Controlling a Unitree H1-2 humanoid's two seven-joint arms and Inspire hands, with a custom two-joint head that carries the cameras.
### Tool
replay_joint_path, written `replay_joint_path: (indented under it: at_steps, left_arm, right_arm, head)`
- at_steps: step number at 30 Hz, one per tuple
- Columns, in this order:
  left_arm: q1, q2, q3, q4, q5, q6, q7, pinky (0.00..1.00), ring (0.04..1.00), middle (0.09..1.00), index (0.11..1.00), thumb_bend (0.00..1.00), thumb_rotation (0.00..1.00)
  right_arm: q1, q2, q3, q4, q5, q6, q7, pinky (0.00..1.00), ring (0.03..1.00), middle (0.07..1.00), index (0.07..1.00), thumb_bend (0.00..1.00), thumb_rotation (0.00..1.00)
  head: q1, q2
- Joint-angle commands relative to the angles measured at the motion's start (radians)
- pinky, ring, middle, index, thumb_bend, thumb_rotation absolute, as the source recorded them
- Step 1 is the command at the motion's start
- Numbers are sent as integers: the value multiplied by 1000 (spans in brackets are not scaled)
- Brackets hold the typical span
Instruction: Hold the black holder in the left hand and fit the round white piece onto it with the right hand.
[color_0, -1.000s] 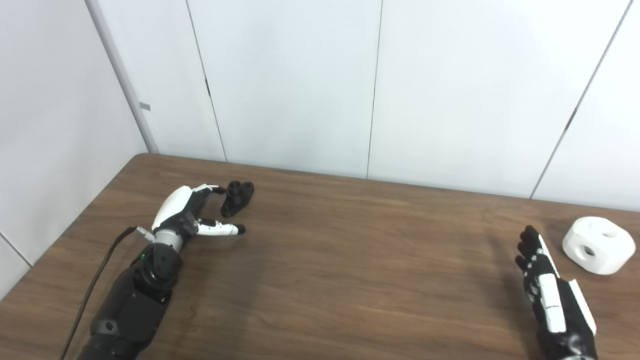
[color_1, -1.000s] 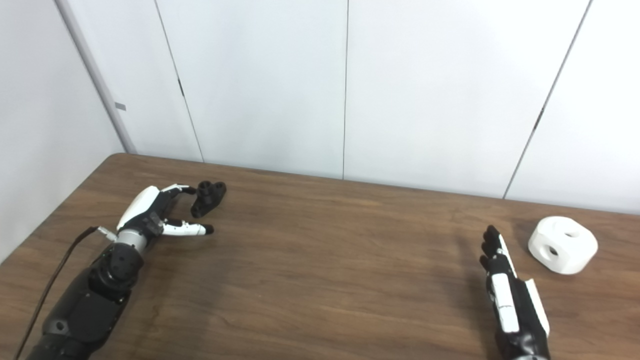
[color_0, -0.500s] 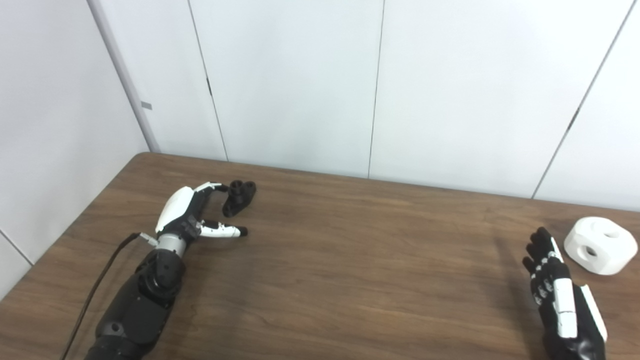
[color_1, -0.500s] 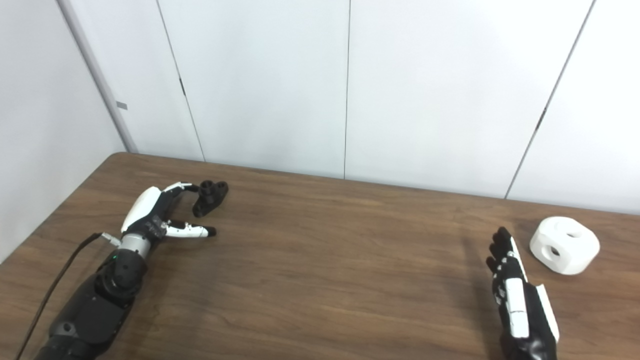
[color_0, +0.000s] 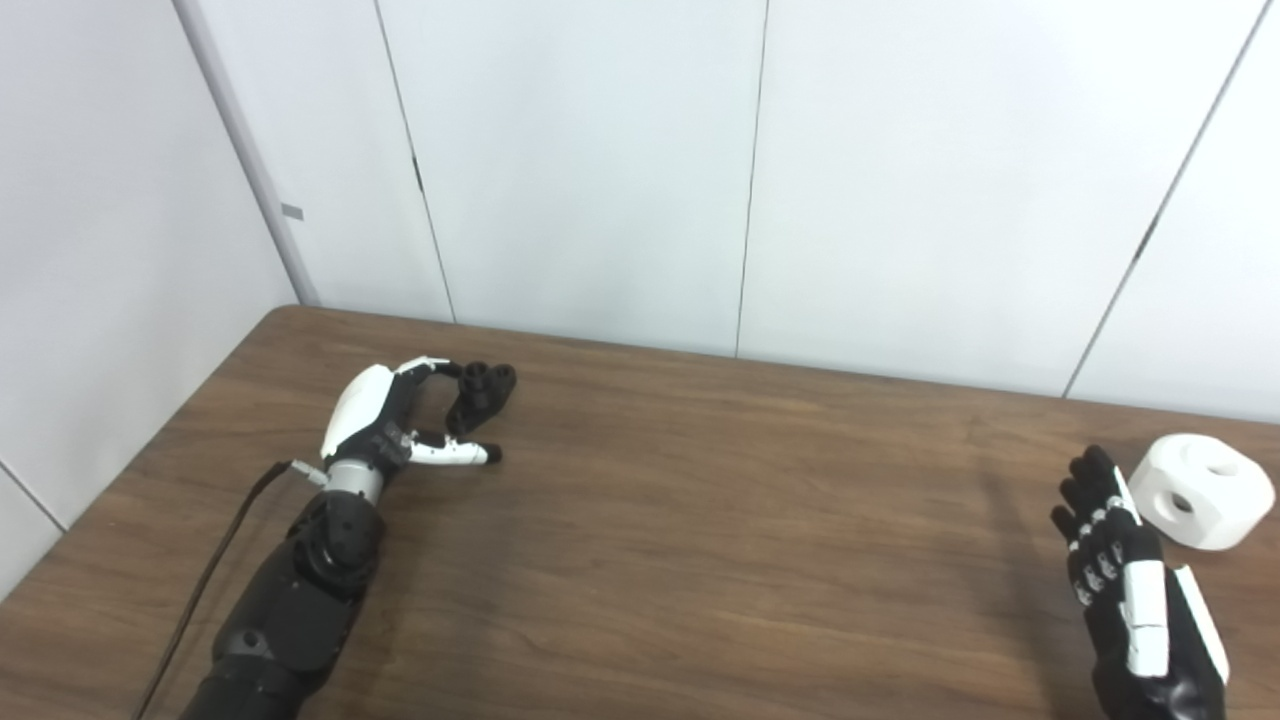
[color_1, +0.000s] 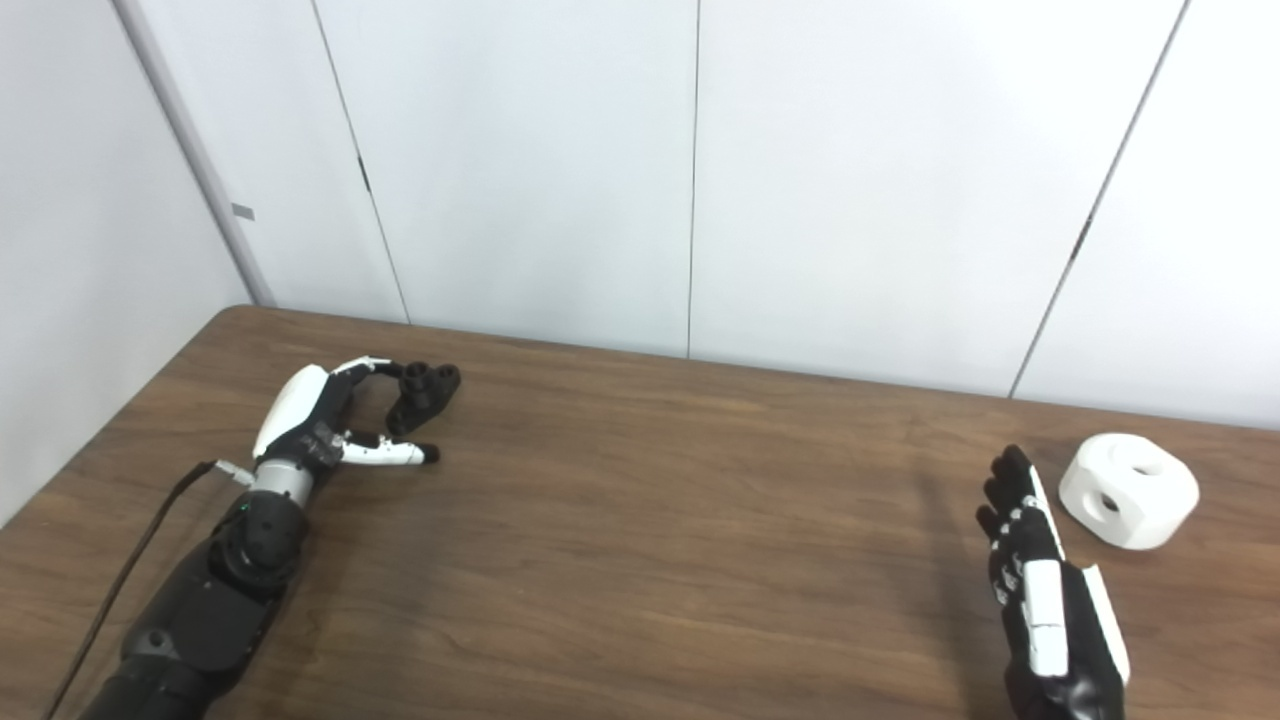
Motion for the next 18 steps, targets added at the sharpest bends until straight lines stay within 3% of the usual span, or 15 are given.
replay_joint_path:
  at_steps: [1,10,18]
  left_arm:
    - [-36,5,-6,10,-4,-17,5,892,925,903,774,950,130]
    - [-51,3,-16,24,1,-20,27,863,905,888,759,944,131]
    - [-59,4,-18,42,5,-62,63,840,877,858,712,946,112]
  right_arm:
    - [-18,-2,-3,-40,11,-12,1,1000,1000,1000,1000,553,1000]
    - [-8,2,-6,-61,24,-11,-1,1000,1000,1000,1000,579,990]
    - [-5,1,-10,-71,37,-28,5,1000,1000,1000,1000,581,985]
  head:
    - [1,1]
    - [1,3]
    - [9,13]
